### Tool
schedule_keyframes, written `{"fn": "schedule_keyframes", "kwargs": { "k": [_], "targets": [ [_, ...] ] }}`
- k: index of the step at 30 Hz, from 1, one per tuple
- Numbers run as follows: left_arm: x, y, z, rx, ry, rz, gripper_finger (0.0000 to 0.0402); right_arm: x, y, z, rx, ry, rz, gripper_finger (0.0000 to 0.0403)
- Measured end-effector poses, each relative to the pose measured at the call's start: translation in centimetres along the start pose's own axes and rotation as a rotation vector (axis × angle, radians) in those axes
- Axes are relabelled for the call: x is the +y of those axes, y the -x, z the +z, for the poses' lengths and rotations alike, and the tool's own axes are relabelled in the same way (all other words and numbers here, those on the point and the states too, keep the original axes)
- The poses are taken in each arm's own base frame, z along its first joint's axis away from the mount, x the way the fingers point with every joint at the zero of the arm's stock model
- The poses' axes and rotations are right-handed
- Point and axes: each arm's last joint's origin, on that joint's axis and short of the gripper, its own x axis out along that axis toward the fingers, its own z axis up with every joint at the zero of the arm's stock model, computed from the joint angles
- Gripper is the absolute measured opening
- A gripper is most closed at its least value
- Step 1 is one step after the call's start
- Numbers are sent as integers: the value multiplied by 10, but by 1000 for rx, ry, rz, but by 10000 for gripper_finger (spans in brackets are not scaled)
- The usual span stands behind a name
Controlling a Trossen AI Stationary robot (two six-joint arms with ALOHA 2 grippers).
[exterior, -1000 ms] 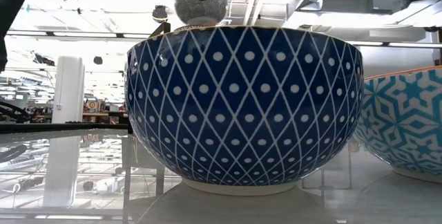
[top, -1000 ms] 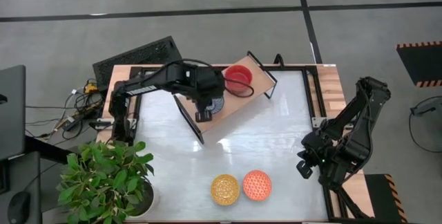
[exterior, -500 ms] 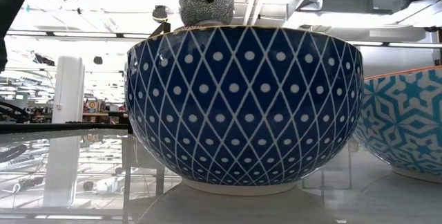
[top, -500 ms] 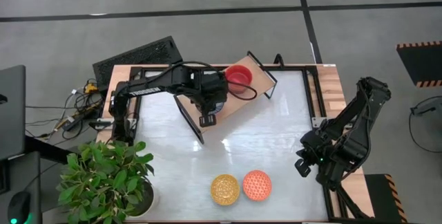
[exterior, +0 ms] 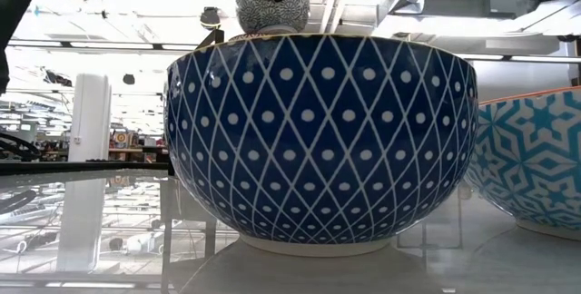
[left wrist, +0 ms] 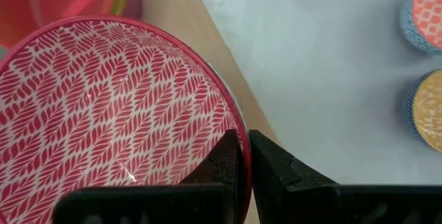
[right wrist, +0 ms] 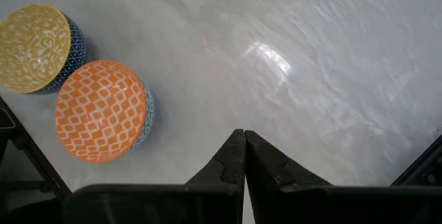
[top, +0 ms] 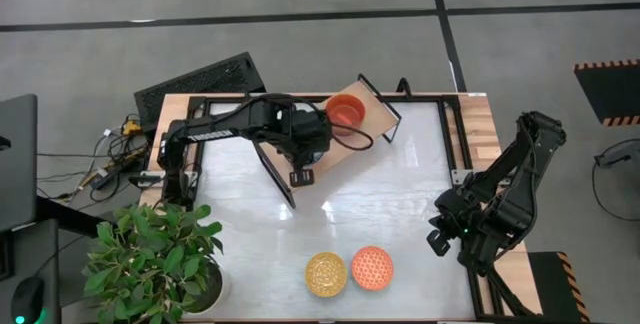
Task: Place and stack bowls onto a shelf
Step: Stack the patterned red bowl on top of the patterned blue bowl on the shelf
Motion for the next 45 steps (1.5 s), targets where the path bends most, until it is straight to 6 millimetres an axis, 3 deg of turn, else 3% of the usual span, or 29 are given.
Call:
{"fn": "schedule_keyframes", "kwargs": {
  "k": [25,32,40,45],
  "targets": [
    [-1,1,4,-49,-15,57,4,0,0,0,1,60,5,32],
    [-1,1,-1,7,-22,65,4,0,0,0,0,77,4,33],
    [7,49,-17,-106,9,110,4,0,0,0,-1,101,-4,32],
    [7,47,-37,-114,37,109,4,-2,0,0,-4,108,-18,33]
  ]
}}
